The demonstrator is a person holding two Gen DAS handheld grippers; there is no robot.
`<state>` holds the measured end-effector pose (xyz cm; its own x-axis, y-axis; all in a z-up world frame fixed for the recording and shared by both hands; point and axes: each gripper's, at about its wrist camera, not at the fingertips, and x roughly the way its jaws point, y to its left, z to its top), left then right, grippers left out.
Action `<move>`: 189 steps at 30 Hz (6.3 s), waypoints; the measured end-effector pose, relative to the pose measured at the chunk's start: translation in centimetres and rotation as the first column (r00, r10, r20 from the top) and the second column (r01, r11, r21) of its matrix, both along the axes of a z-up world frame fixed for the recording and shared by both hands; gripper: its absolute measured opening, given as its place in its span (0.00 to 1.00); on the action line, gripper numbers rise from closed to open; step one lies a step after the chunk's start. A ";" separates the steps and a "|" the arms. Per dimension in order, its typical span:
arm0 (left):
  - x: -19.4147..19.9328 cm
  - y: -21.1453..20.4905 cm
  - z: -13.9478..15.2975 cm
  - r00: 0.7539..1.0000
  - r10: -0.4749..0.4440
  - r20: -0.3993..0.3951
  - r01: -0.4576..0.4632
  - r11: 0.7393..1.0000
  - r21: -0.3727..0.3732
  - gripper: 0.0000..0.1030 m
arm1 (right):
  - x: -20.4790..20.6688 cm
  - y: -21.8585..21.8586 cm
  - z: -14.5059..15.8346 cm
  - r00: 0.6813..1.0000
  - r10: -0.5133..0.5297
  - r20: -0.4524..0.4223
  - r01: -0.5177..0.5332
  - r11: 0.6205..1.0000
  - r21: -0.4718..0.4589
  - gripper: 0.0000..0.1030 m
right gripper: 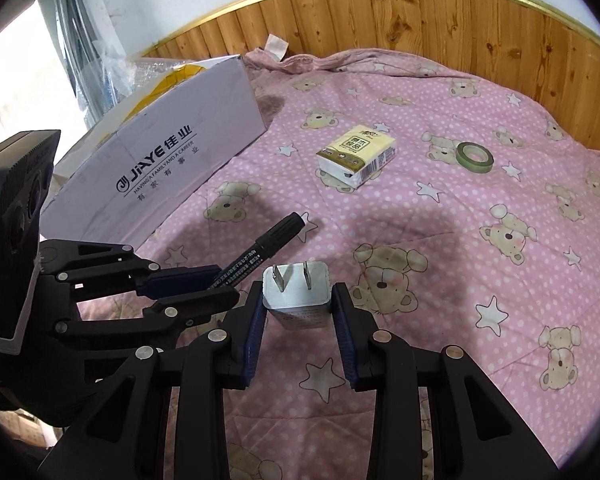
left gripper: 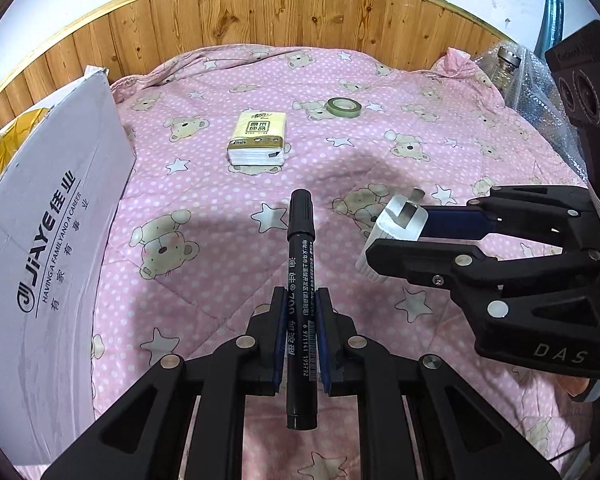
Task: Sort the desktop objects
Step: 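Carry the black marker and white charger with both tools over the white box, then open the left tool to drop the marker while the right tool releases the charger, then move the left tool to the tissue pack while the right tool approaches the green tape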
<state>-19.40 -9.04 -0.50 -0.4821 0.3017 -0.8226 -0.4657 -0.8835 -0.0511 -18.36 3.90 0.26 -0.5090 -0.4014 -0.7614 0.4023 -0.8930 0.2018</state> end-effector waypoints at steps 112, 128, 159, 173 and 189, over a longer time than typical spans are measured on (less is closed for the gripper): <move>-3.8 -25.5 8.7 0.941 0.328 -0.081 -0.318 0.942 0.107 0.64 | -1.3 -23.0 8.7 0.968 0.219 -0.119 -0.221 0.975 -0.006 0.41; -2.7 -24.6 9.6 0.944 0.318 -0.089 -0.307 0.944 0.119 0.64 | -0.7 -21.5 8.7 0.970 0.212 -0.122 -0.218 0.975 -0.033 0.41; -0.8 -9.3 8.5 0.994 0.089 -0.060 -0.084 0.993 0.085 0.64 | 0.8 -4.7 6.0 0.997 -0.024 -0.069 0.019 0.997 -0.078 0.41; -3.4 -1.9 4.9 1.000 0.015 -0.001 -0.015 0.997 0.075 0.64 | -1.1 2.2 3.7 0.991 -0.133 -0.028 0.130 0.987 -0.093 0.41; -9.6 2.9 0.8 0.999 -0.006 0.037 0.003 0.998 0.060 0.64 | -6.4 6.4 0.8 0.975 -0.223 0.008 0.223 0.970 -0.093 0.43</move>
